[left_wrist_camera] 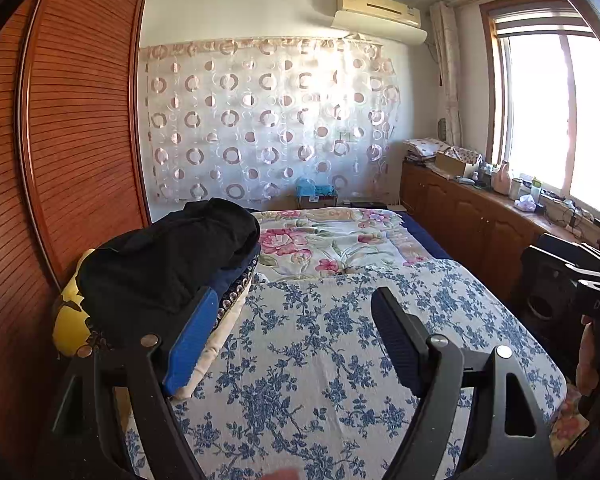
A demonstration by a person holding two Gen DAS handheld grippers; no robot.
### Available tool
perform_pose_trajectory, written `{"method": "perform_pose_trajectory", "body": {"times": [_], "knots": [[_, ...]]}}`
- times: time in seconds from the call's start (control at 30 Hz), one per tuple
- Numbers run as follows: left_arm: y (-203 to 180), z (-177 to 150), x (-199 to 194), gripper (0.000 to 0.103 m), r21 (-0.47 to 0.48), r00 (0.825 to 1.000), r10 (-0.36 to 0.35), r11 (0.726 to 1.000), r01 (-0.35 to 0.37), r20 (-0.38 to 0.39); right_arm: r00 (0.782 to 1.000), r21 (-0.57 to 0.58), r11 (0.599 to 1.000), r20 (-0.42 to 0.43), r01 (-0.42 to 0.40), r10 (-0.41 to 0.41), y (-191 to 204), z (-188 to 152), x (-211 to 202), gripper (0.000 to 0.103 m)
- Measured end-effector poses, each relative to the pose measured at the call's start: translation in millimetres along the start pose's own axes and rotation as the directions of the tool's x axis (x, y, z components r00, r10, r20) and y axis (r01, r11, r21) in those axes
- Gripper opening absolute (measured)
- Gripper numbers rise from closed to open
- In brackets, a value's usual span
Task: Fold small clothes
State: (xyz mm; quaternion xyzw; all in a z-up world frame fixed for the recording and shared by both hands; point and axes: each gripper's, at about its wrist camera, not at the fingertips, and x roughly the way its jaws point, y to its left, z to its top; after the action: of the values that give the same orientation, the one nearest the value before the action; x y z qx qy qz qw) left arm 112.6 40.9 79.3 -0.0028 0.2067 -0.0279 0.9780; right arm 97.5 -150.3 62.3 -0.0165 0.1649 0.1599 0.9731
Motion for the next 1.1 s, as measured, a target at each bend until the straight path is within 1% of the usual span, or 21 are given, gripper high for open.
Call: {"method": "perform_pose_trajectory", "body": {"times": [0.3,0.5,0.77,1.1], "knots": [[-7,1,-10,0.080,0.009,1.000,0.001,1.000,-0.001,0.009,1.000,0.012,1.000,0.018,0.017,-0.017,10,-9,-14,0.083],[-9,1,-13,0.080,0.007,1.000,0.000,1.000,0.000,0.009,0.999,0.021,1.000,0.022,0.024,-0.024,1,-14,-12,0.083],[-10,1,-13,0.080,0.005,1.000,-0.005,1.000,0.005,0.006,0.999,0.020,0.999,0.018,0.025,-0.026,-3,-19,-15,0.083],[-10,1,-13,0.080,0.006,1.000,-0.004,1.000,0.004,0.008,1.000,0.021,0.999,0.017,0.025,-0.025,-8,-17,-16,0.083]]}}
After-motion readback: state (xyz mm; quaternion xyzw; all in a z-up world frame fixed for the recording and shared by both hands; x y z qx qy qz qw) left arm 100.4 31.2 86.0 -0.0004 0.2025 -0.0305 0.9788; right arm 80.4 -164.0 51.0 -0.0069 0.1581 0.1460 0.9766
